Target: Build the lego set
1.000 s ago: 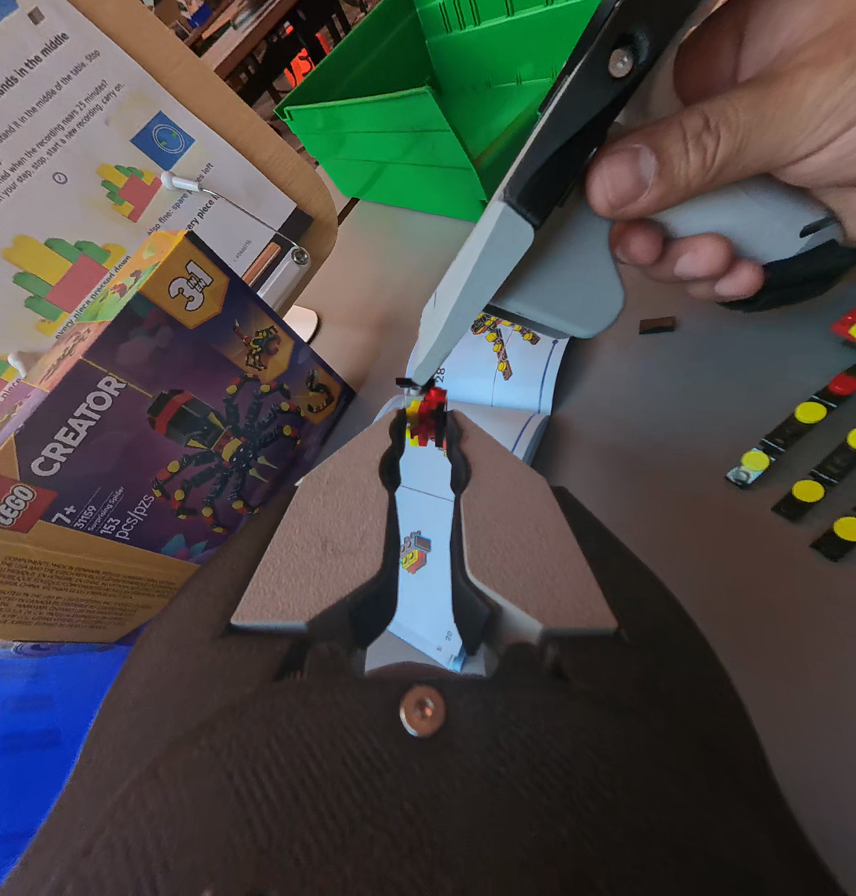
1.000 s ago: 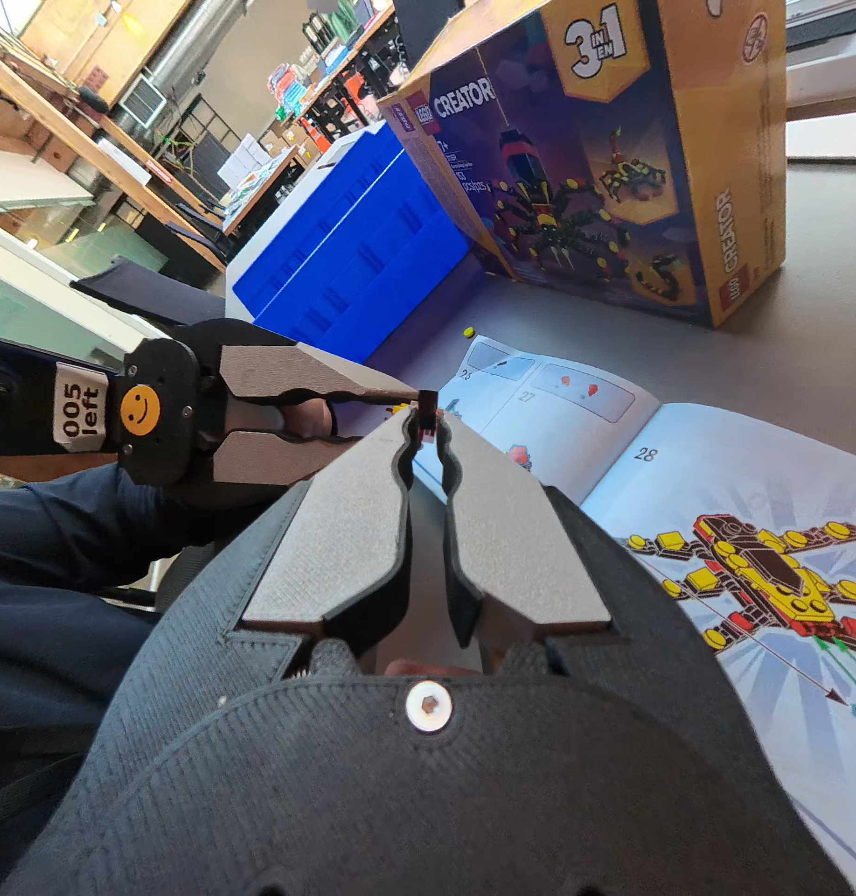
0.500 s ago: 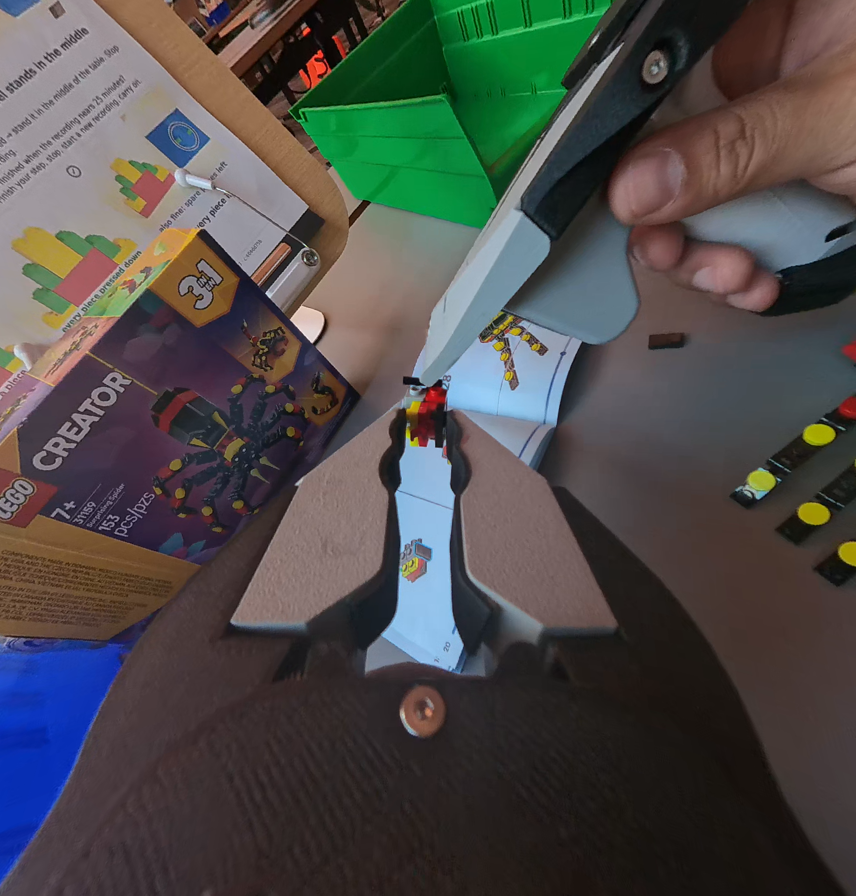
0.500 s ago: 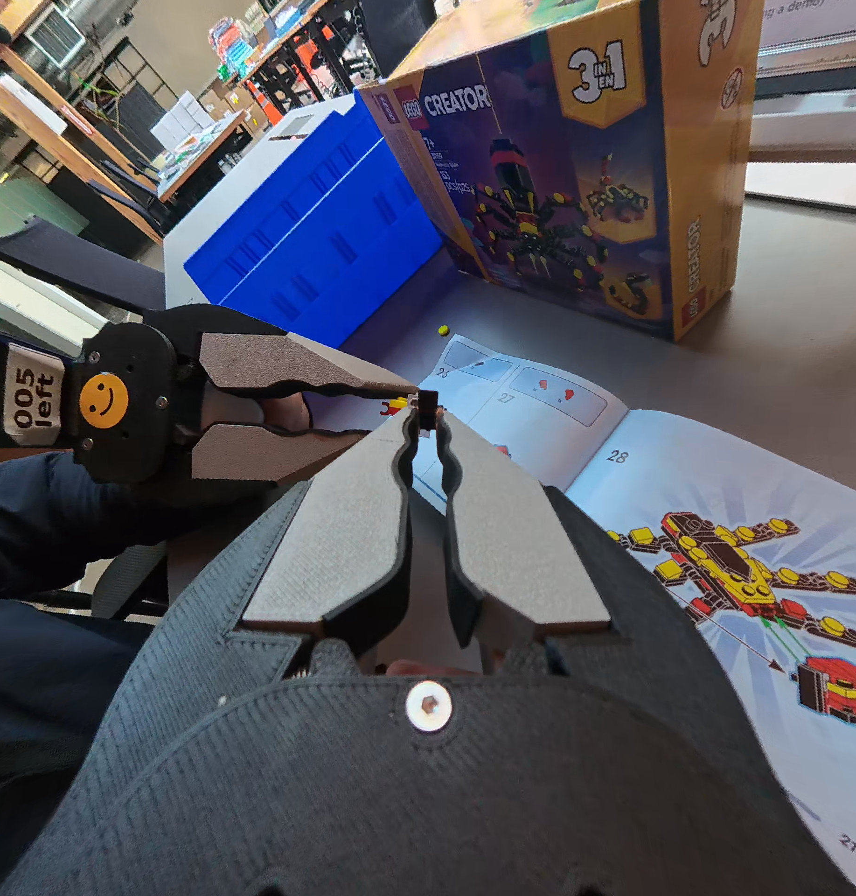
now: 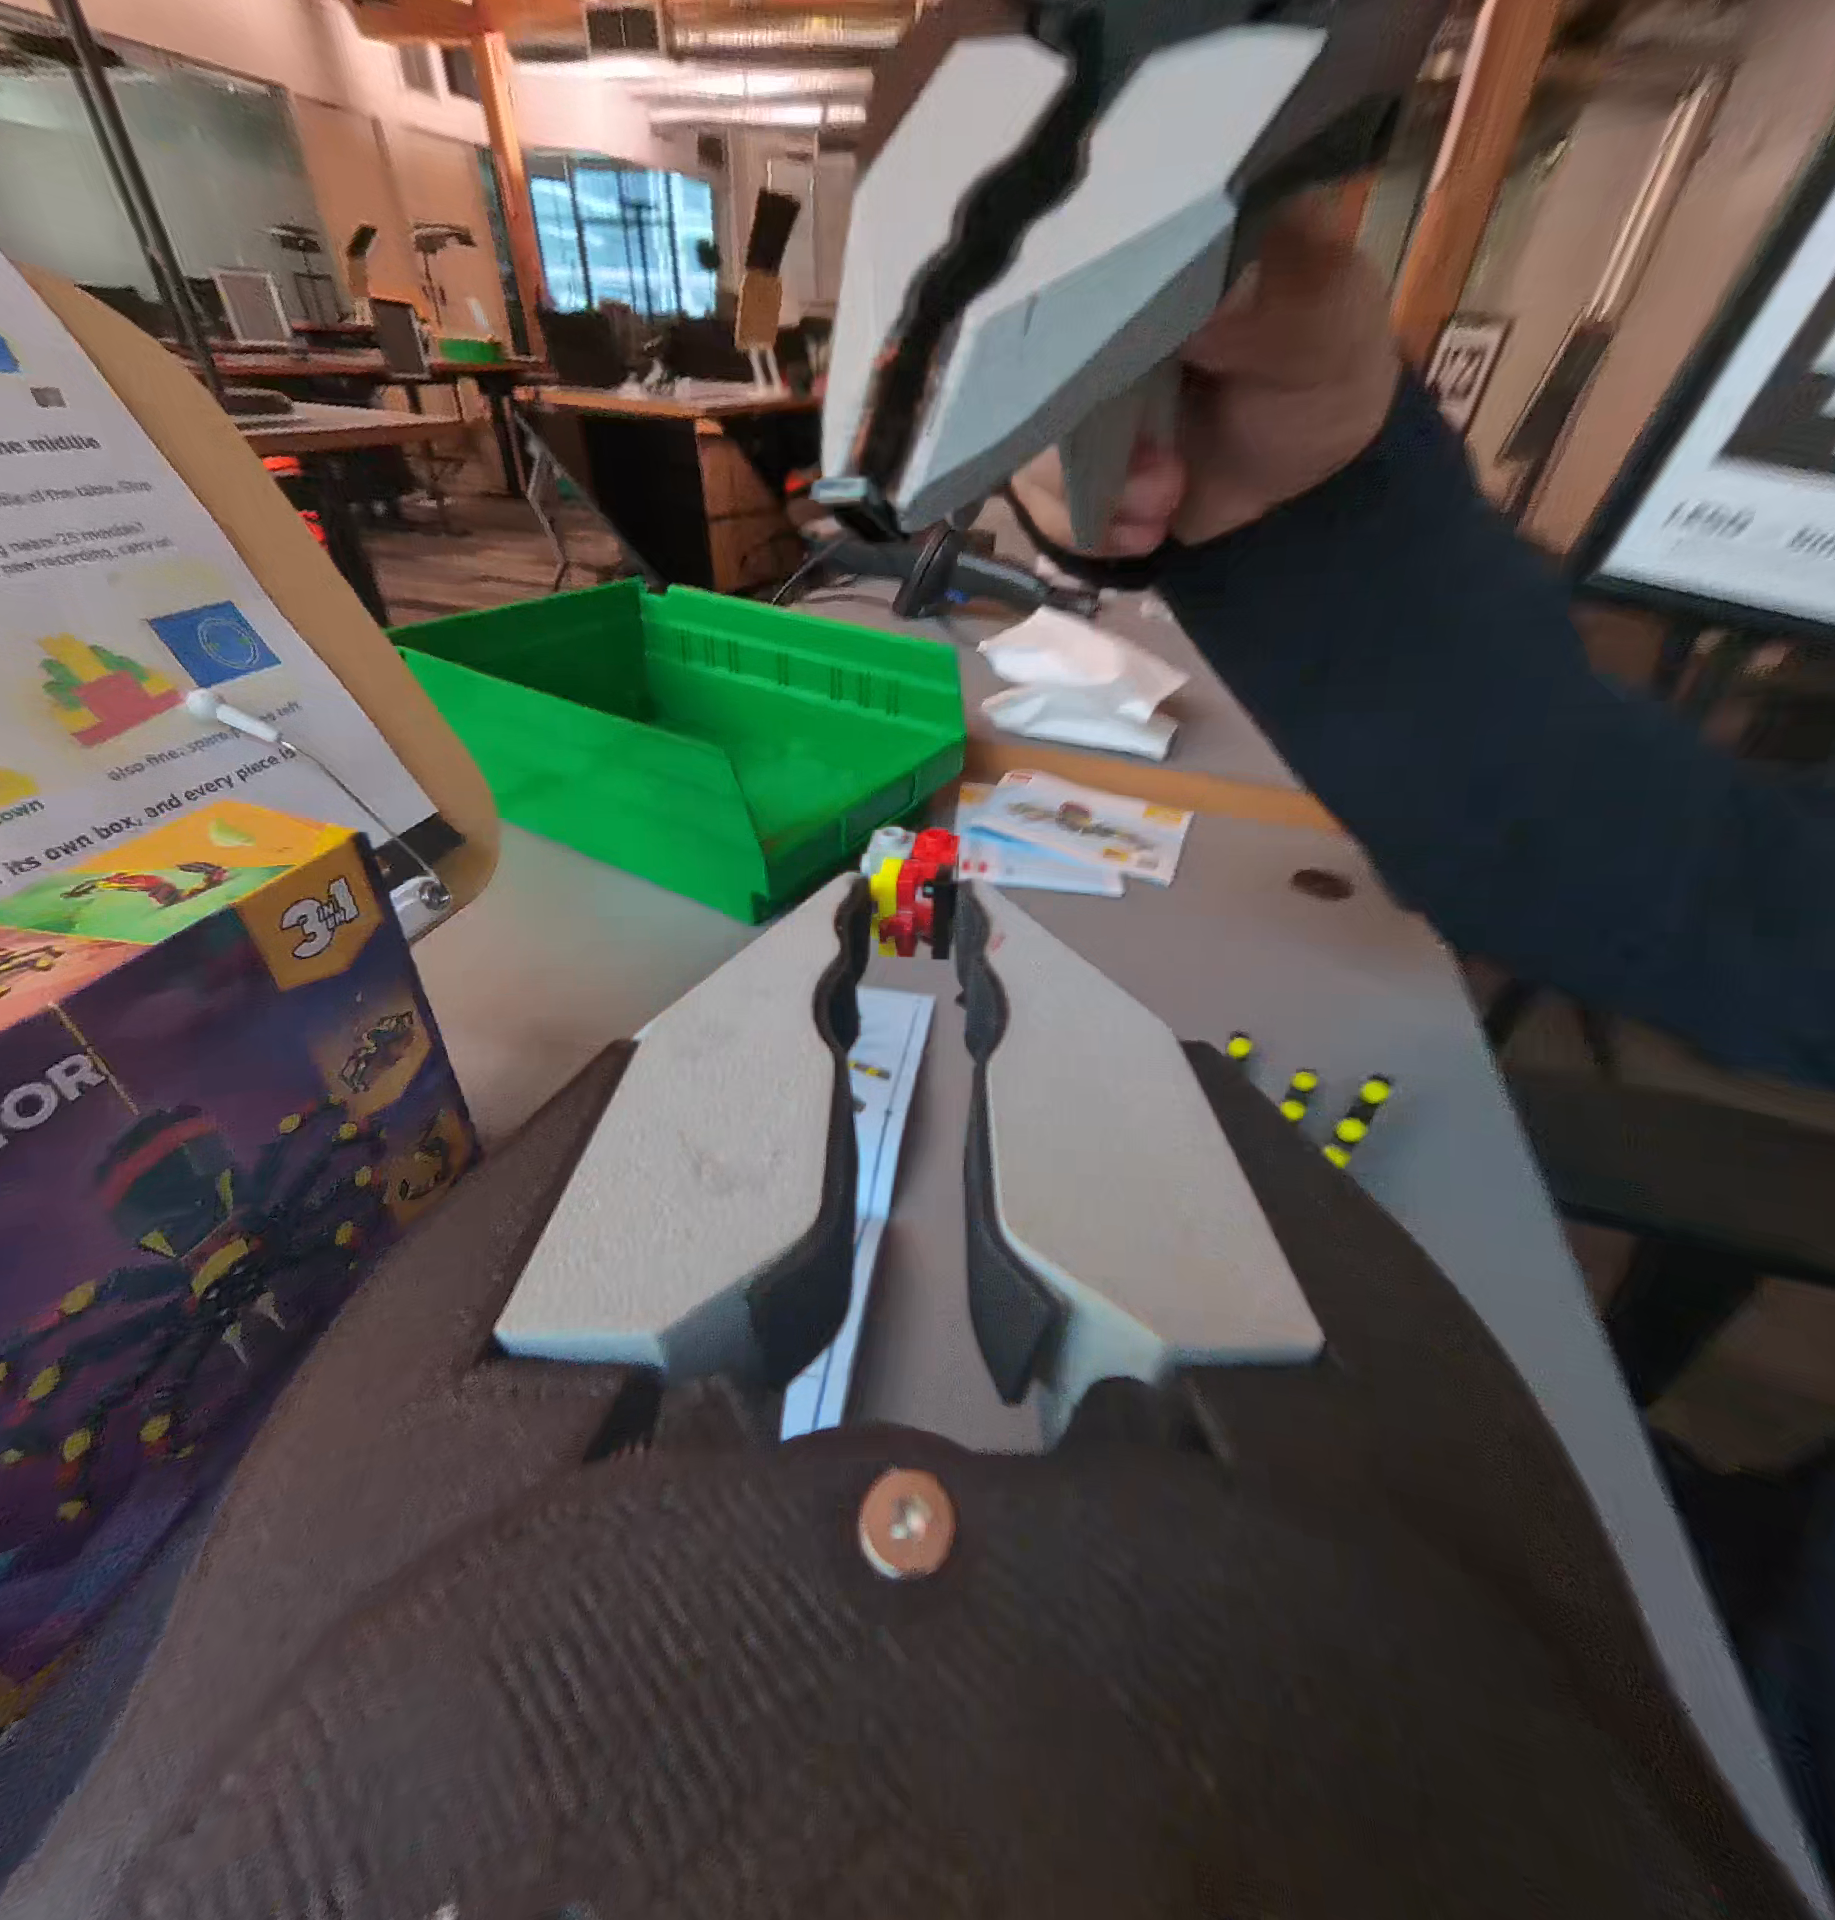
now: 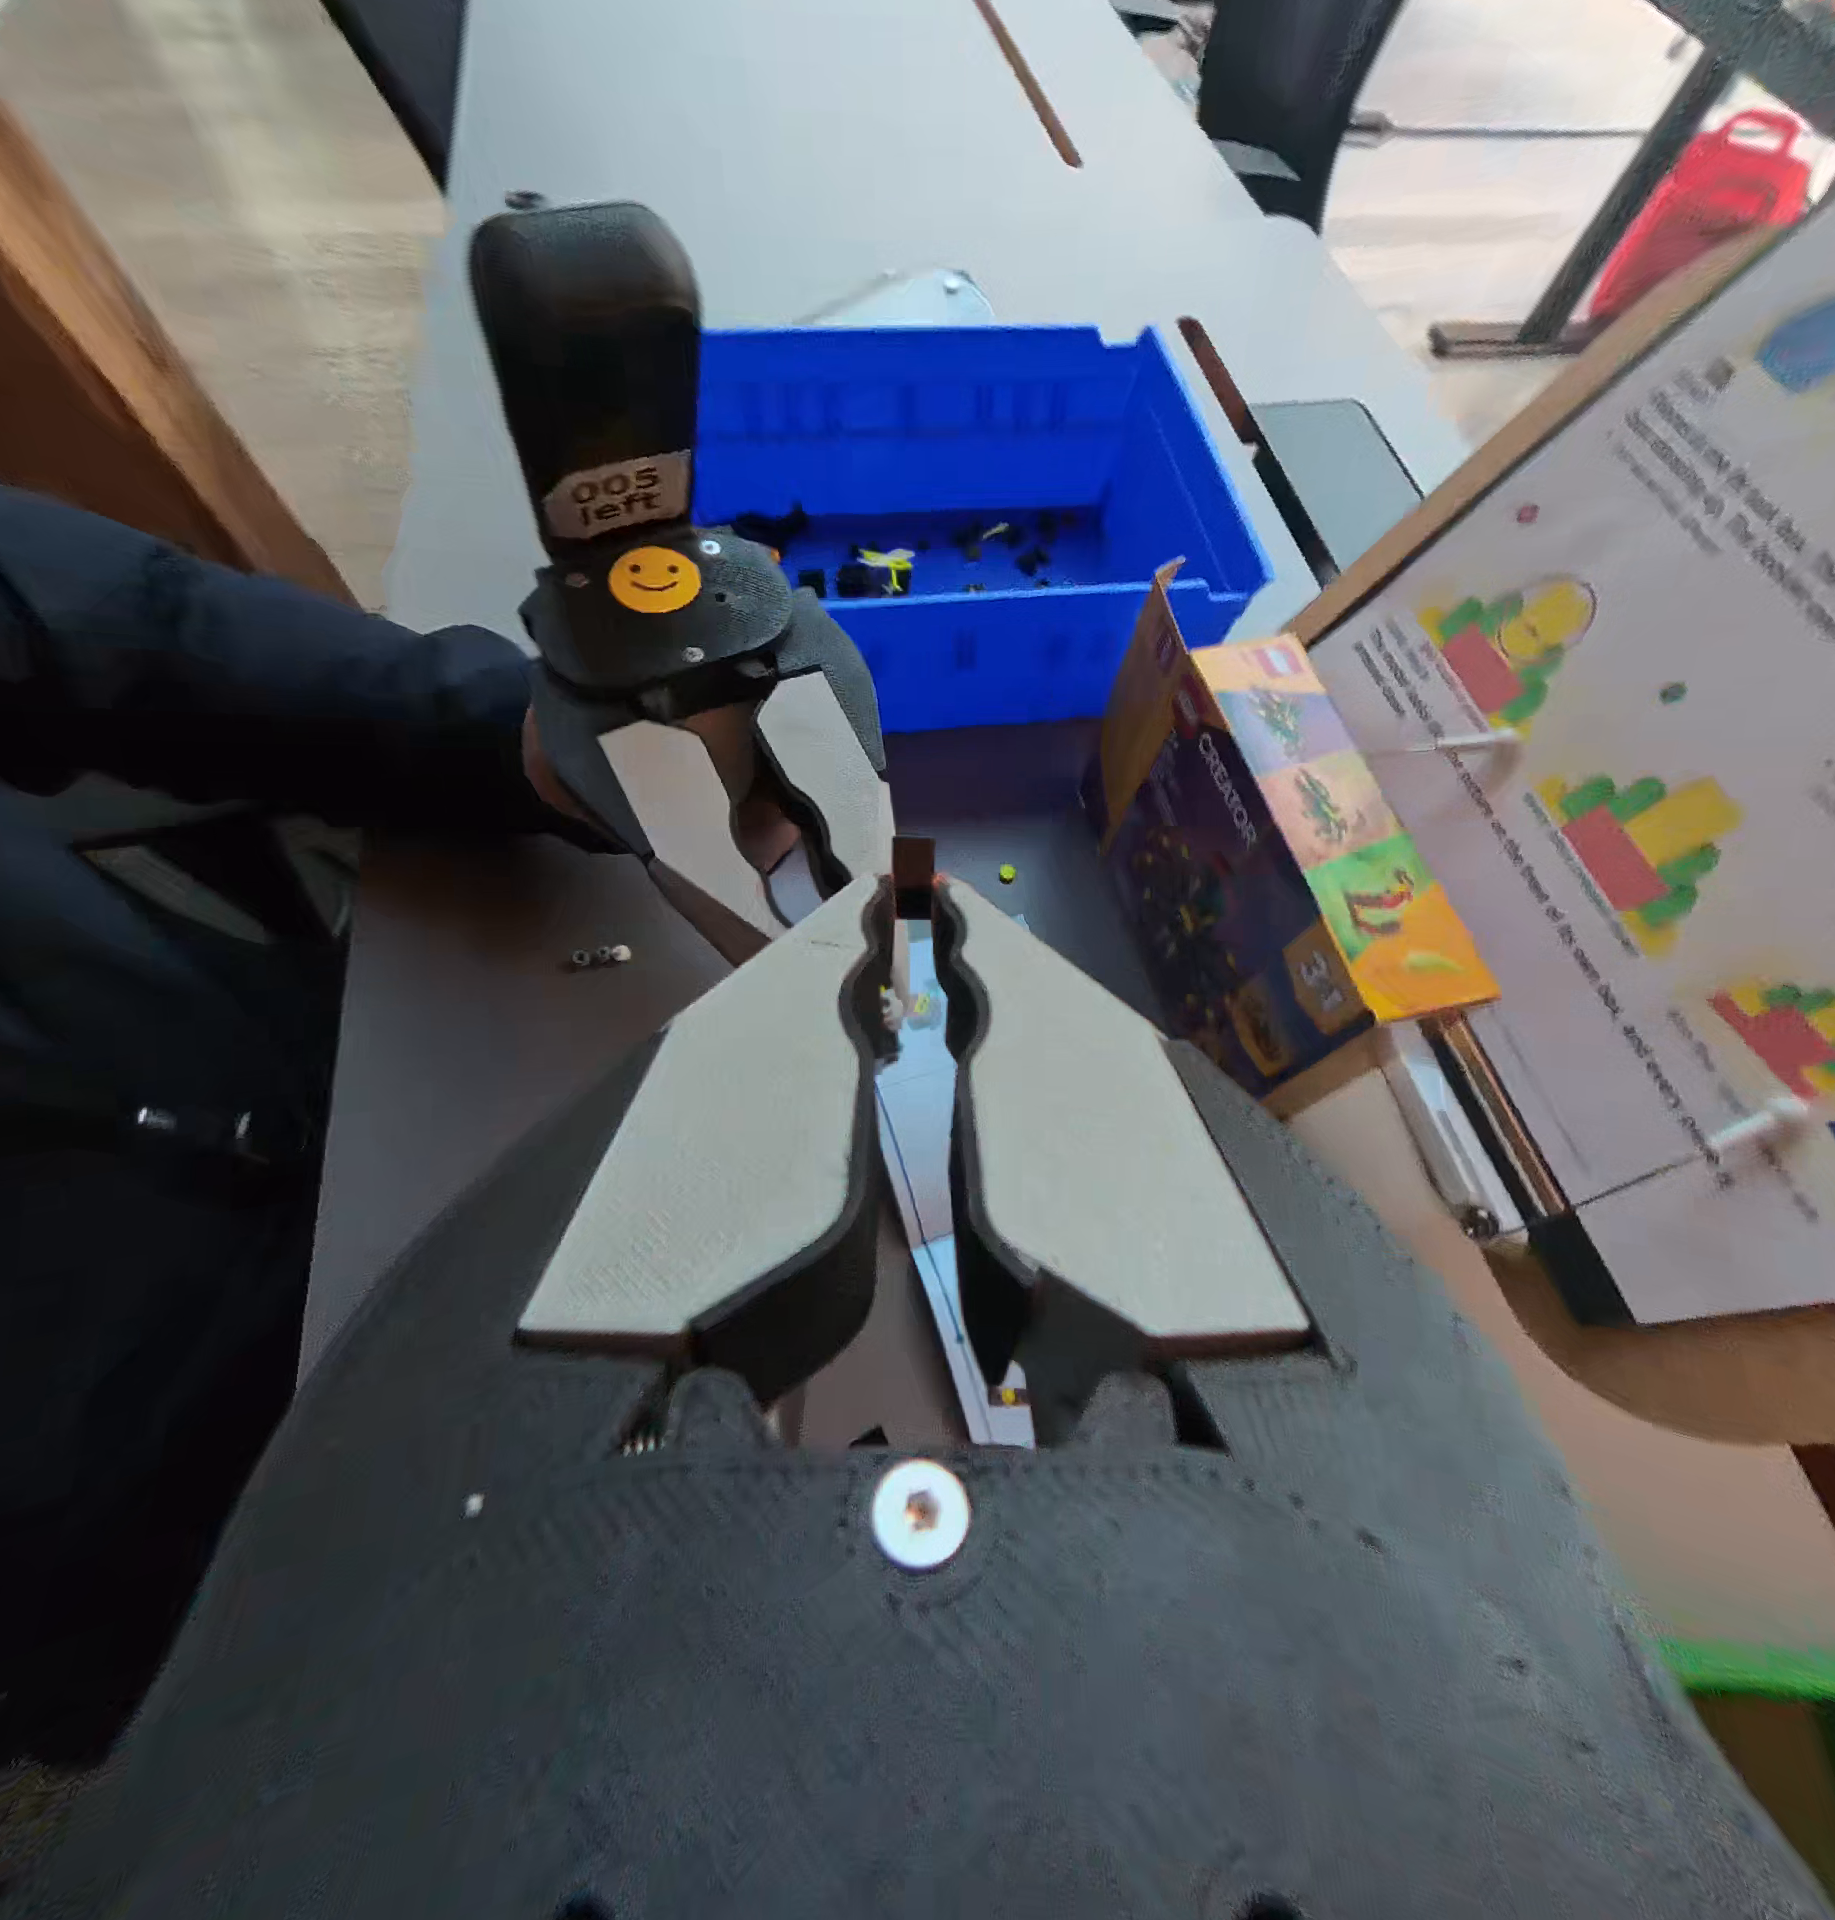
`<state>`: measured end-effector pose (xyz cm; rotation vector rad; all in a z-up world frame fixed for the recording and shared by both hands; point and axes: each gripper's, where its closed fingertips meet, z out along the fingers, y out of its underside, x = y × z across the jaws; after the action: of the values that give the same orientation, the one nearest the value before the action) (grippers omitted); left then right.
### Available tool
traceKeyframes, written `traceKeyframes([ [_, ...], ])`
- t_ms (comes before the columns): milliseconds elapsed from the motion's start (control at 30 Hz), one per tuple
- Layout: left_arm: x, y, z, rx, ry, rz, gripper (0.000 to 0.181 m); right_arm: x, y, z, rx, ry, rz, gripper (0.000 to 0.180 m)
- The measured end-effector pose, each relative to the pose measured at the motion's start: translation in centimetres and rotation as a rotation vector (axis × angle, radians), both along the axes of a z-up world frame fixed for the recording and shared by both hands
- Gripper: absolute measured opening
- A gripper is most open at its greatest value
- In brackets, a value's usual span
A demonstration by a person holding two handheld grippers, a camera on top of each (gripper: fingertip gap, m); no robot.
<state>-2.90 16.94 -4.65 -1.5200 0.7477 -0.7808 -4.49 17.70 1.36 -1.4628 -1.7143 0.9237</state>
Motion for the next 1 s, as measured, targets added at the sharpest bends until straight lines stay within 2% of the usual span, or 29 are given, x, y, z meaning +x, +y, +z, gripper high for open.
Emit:
traceKeyframes([
  [67, -1.3, -0.3, 0.7, -0.011, -0.049, -0.002, 0.013, 0.0, 1.1, -0.2, -0.056, -0.053, -0.055, 0.004],
  [233, -4.8, 2.1, 2.0, -0.009, -0.128, 0.218, 0.013, -0.9, 2.7, -2.7, -0.219, -0.216, -0.26, 0.004],
  [333, -5.4, 3.0, 2.0, 0.039, -0.081, 0.336, 0.013, -3.2, 2.6, -2.2, -0.302, -0.237, -0.346, 0.004],
  [433, -6.1, 3.7, 1.9, 0.081, -0.042, 0.426, 0.013, -4.9, 2.9, -1.8, -0.288, -0.287, -0.427, 0.004],
  [600, -7.2, 3.8, 1.6, 0.049, -0.09, 0.446, 0.013, -6.4, 1.8, -1.4, -0.301, -0.314, -0.501, 0.004],
  [800, -7.1, 3.0, 1.8, 0.115, -0.027, 0.45, 0.013, -6.0, 1.6, -2.5, -0.199, -0.403, -0.597, 0.004],
  [1000, -6.8, 3.2, 1.5, 0.102, 0.0, 0.461, 0.013, -5.8, 2.5, -3.2, -0.21, -0.436, -0.643, 0.004],
])
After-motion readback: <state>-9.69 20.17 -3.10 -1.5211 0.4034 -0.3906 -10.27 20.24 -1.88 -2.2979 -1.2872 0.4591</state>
